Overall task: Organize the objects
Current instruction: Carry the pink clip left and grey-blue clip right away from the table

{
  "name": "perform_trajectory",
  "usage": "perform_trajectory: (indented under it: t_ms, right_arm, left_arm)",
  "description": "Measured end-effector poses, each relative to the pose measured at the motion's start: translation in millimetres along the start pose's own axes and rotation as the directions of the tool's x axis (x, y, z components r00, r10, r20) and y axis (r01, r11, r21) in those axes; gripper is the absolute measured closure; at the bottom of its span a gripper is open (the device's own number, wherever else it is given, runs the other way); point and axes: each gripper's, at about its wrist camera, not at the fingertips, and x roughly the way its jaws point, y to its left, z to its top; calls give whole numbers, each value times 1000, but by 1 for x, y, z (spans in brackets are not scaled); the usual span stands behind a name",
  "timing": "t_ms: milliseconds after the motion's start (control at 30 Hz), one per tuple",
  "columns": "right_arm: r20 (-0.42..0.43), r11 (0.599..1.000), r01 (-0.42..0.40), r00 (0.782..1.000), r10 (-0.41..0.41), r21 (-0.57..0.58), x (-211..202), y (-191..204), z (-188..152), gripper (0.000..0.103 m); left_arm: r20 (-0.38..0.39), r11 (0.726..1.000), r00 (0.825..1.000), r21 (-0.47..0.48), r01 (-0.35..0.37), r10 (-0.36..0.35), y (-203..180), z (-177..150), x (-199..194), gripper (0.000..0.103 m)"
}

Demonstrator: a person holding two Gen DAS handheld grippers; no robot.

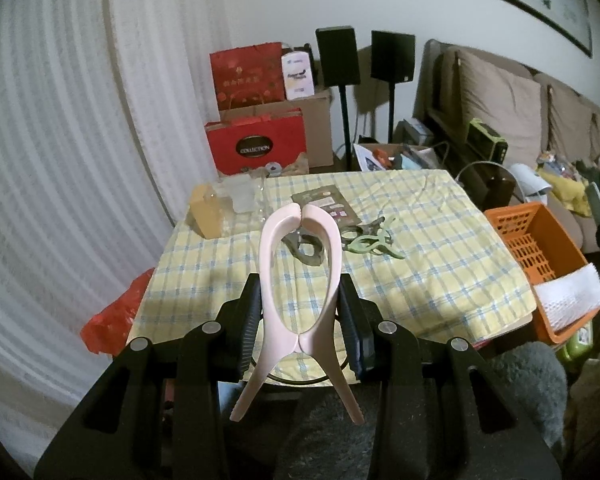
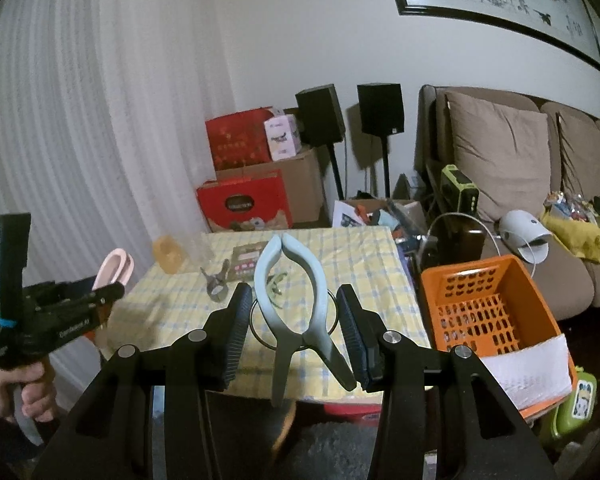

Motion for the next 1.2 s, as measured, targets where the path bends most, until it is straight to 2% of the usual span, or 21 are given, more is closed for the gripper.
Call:
perform_trajectory:
  t_ms: [400,567,767,900,1200]
  right_arm:
    - [-19,1000,16,1000,-16,-1,-10,-20,-9,59]
    - [-21,1000,-18,1000,18,6,-16,-26,-13,59]
    - [-37,1000,-14,999,14,-4,-18,-35,-34,59]
    - [-69,1000,-13,998,12,-12,-19,-46,-47,59]
    - [-51,1000,-27,998,27,2,-30,-63,-52,59]
  left_arm:
    - [-4,1000,1000,15,-8,8,-3,1,1,68]
    - [1,1000,1000,20,-10,10,-5,1,-1,68]
    - [15,1000,1000,19,-19,19,-8,4,-4,68]
    - [20,999,999,31,-39,39,-13,3,-3,68]
    - [28,997,999,63,-43,41,-35,2,-5,68]
